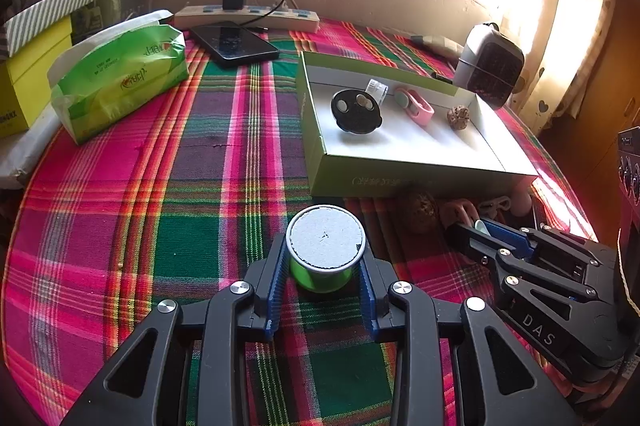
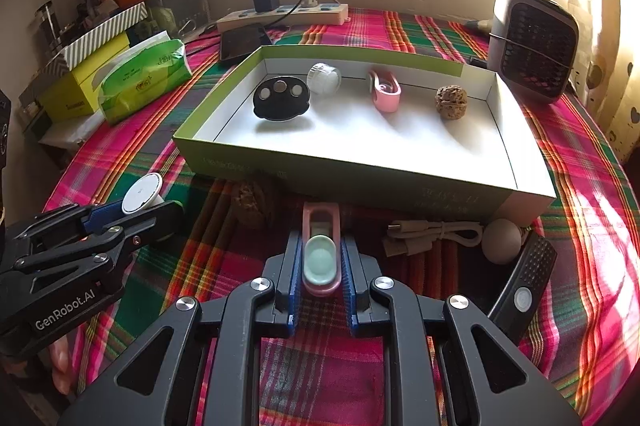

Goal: Organize objects
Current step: 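Close the right gripper on the pink-and-teal clip, then carry the green spool and pink-and-teal clip with both grippers into the box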

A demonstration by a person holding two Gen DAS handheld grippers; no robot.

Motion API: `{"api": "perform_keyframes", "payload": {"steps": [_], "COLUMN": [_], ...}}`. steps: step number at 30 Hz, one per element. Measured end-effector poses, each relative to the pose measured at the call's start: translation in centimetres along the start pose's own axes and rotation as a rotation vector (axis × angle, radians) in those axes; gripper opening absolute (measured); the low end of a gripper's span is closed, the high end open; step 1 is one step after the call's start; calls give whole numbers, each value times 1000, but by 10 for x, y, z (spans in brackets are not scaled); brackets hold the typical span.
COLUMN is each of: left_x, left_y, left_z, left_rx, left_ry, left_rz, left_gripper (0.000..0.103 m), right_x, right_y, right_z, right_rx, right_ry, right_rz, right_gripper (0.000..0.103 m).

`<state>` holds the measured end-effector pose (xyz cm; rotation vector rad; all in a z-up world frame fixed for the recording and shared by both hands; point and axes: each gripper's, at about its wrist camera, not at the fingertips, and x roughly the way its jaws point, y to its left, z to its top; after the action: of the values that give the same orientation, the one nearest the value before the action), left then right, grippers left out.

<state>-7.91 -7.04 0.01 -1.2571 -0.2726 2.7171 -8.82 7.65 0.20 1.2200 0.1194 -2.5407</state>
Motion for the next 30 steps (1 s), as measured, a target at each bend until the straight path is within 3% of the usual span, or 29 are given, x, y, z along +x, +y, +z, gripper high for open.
{"api": "perform_keyframes", "payload": {"steps": [12,14,20,30], "left_x": [-1,-3,-1,0], "left_y": [-3,-4,-4,-5], "left_z": [0,1,4,4], "left_rx": [9,9,2,6], "left_ry": [8,4,7,0], "left_rz": [5,1,3,5], "left_gripper": [28,20,15,15], "right_x": [-2,-5,-7,-8], "right_y": [-3,-5,-6,-8], "right_z": [-1,0,2,1], "right_rx": [11,13,10,17], "right_ry": [10,3,-3,-4], "right_rz": [62,75,91,104], "right_gripper": [19,19,19,19]}}
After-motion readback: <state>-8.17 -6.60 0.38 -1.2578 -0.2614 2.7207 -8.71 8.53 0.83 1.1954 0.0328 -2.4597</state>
